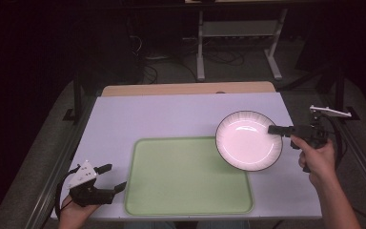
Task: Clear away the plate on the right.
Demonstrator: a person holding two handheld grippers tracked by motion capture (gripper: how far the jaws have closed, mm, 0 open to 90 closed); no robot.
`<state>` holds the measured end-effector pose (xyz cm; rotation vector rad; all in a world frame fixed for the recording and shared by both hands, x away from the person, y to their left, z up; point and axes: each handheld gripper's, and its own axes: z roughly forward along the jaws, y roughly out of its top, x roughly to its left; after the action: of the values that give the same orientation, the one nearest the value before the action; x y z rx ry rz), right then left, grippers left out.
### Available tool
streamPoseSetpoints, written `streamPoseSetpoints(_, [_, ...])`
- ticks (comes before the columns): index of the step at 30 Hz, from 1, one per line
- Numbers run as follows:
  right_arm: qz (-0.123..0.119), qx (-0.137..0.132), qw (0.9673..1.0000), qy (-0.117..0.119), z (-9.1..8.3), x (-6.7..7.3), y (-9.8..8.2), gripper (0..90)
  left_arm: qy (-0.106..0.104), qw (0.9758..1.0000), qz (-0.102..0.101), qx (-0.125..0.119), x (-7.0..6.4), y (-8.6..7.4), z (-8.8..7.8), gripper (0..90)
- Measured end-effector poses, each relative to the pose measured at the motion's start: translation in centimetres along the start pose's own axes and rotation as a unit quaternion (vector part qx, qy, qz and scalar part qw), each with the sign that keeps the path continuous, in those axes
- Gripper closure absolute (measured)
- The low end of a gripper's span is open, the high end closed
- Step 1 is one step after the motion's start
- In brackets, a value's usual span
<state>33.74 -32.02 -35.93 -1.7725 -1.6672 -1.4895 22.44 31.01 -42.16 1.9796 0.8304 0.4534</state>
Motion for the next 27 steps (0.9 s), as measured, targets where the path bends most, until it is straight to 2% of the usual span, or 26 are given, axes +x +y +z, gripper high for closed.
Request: streamPoseSetpoints(27, [-0.041,0.031,0.9981,0.034,3.2,5.5,0.0,77.5,0.000,1.0000,0.001,-0.001,0.0,0.0,-0.1,15.9])
